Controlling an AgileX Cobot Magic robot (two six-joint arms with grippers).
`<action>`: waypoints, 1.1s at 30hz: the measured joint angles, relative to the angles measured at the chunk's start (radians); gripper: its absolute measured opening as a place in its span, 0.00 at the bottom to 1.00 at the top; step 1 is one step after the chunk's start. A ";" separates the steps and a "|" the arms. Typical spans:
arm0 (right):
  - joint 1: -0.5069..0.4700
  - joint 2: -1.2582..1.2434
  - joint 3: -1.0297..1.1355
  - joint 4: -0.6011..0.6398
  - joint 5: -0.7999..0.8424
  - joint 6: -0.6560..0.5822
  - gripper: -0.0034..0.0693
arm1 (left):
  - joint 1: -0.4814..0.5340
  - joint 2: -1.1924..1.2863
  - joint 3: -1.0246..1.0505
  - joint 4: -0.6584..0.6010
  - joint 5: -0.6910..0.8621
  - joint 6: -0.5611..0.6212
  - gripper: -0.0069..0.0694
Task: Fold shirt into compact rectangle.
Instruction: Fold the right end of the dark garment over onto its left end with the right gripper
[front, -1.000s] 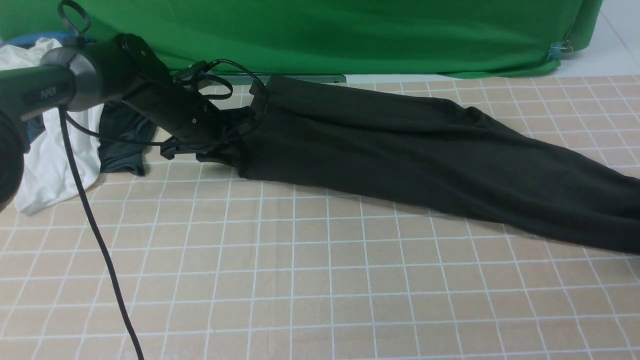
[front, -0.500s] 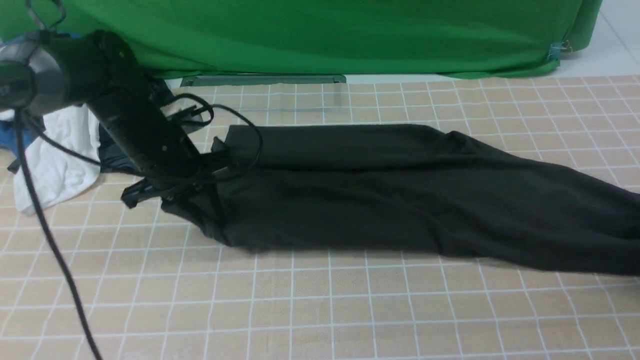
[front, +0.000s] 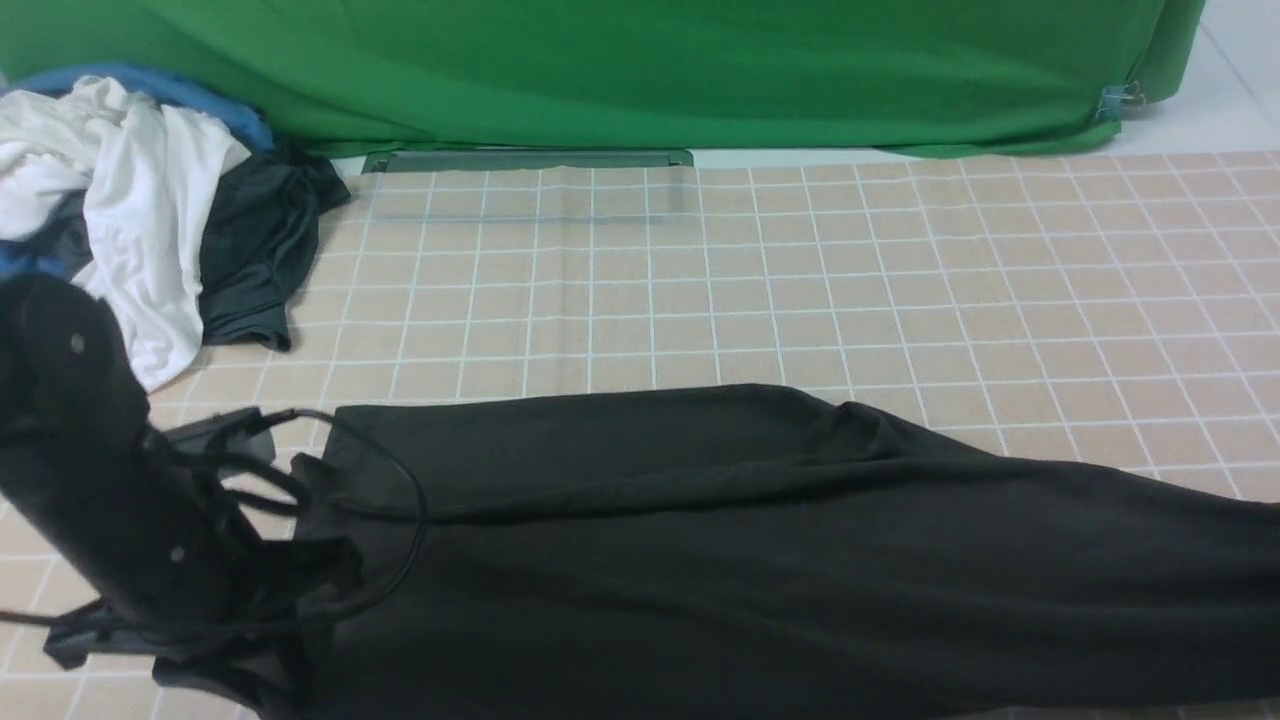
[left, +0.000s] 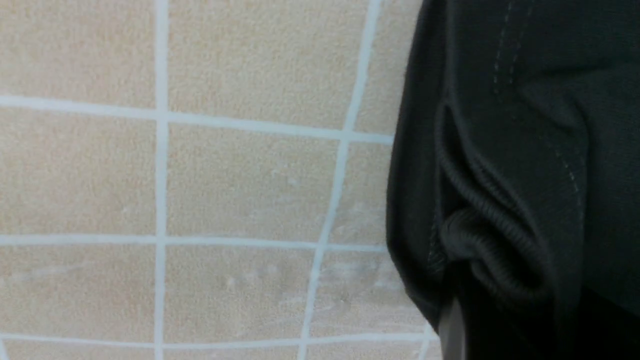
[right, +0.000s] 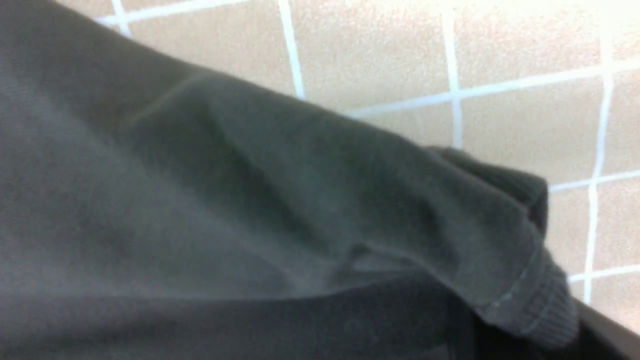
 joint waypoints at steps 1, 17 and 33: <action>0.000 0.000 0.001 0.000 -0.001 0.000 0.16 | 0.000 -0.003 0.011 0.000 -0.009 -0.013 0.17; 0.001 0.001 0.001 -0.008 -0.018 0.002 0.16 | 0.002 0.024 -0.253 0.037 0.077 -0.131 0.51; 0.001 0.001 0.001 -0.011 -0.038 0.019 0.16 | 0.002 0.337 -0.344 -0.085 -0.250 -0.061 0.11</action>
